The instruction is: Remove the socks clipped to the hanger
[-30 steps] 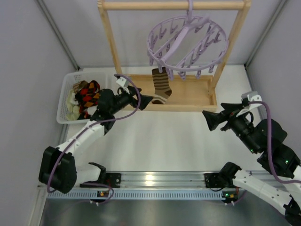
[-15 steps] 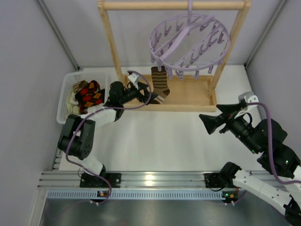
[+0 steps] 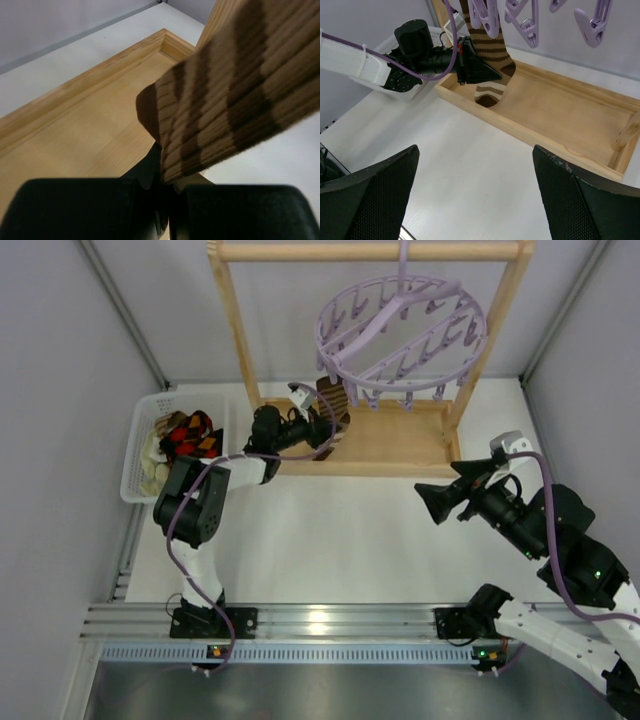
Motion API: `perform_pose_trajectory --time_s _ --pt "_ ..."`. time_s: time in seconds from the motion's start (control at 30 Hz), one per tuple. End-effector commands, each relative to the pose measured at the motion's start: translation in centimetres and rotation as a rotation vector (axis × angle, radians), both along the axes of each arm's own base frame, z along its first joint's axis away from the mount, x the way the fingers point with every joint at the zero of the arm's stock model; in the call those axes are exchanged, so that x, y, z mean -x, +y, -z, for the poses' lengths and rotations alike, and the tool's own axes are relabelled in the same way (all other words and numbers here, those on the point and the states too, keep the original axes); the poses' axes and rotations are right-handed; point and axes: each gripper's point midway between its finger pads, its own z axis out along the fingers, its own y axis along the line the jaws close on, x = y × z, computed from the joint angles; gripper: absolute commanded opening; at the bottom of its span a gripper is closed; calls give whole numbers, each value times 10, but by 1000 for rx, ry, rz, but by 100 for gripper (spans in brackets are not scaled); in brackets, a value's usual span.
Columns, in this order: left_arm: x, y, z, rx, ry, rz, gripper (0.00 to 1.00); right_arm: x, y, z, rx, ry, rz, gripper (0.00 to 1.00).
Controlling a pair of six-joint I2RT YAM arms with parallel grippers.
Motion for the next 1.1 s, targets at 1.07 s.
perform_pose_trajectory --time_s 1.07 --pt "180 -42 -62 -359 -217 -813 0 -16 -31 -88 -110 -19 207 90"
